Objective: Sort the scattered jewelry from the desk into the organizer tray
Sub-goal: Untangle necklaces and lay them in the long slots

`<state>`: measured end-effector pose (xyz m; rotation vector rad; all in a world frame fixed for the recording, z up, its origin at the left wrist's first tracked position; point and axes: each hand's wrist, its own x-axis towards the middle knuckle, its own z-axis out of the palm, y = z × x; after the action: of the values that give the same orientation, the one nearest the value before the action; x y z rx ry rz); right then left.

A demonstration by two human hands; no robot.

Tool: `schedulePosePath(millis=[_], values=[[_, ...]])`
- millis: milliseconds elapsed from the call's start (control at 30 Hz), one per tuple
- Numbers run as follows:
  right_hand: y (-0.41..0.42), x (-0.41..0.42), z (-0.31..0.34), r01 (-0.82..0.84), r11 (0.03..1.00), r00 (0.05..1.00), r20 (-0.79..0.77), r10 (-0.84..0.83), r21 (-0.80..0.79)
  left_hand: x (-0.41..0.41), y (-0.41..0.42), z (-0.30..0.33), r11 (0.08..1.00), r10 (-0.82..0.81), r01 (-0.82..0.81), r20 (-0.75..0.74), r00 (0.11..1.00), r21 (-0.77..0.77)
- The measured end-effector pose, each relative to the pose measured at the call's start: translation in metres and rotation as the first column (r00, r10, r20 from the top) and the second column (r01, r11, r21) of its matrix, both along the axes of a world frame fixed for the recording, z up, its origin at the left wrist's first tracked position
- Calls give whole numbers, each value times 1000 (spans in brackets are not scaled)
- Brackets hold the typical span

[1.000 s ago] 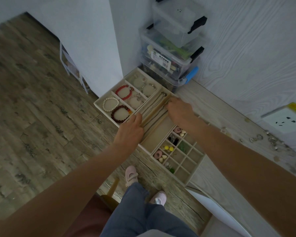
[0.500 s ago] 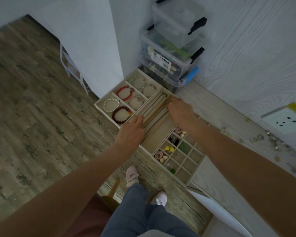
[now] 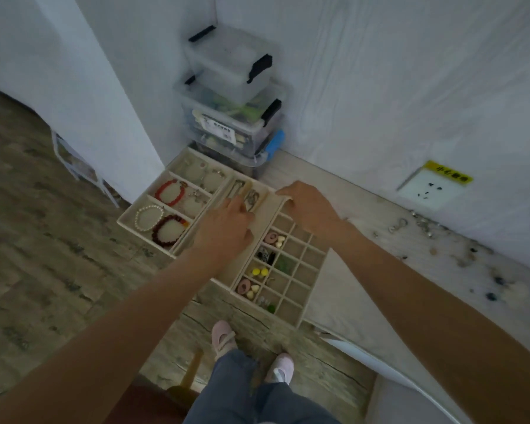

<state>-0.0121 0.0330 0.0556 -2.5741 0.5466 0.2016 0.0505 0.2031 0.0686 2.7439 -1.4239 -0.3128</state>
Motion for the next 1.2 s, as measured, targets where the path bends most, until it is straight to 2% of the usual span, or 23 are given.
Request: schedulePosePath(millis=[267,433,533,667,800,933,1067,1200], values=[[-66,-109,-8,277,961,961,-15,-277,-8,-64,-98,-3,976,-217,217,-19,976,32],[-109,-188,-22,443,897,891,-105,-442,-14,-110,-166,-12,938,-345,347,-71,936,16],[-134,-234,-33,546,837,824,-164,-542,-26,-145,-215,-17,876,-477,479,-49,877,58],[-148,-261,-46,562,822,804,-176,-568,-89,-168,-254,-31,828,-560,559,-5,829,39],[-164,-281,-60,572,817,809,-119,-576,-70,-197,-281,-48,720,-686,686,-38,727,103],[-177,-283,-73,646,763,763,28,-645,-35,-218,-294,-62,702,-699,705,-92,709,105],[-188,-275,-83,777,629,629,-1,-777,-3,-228,-298,-73,767,-642,641,-40,766,-22],[-189,-278,-88,766,641,641,-19,-767,-50,-235,-306,-77,807,-587,586,12,809,-72]])
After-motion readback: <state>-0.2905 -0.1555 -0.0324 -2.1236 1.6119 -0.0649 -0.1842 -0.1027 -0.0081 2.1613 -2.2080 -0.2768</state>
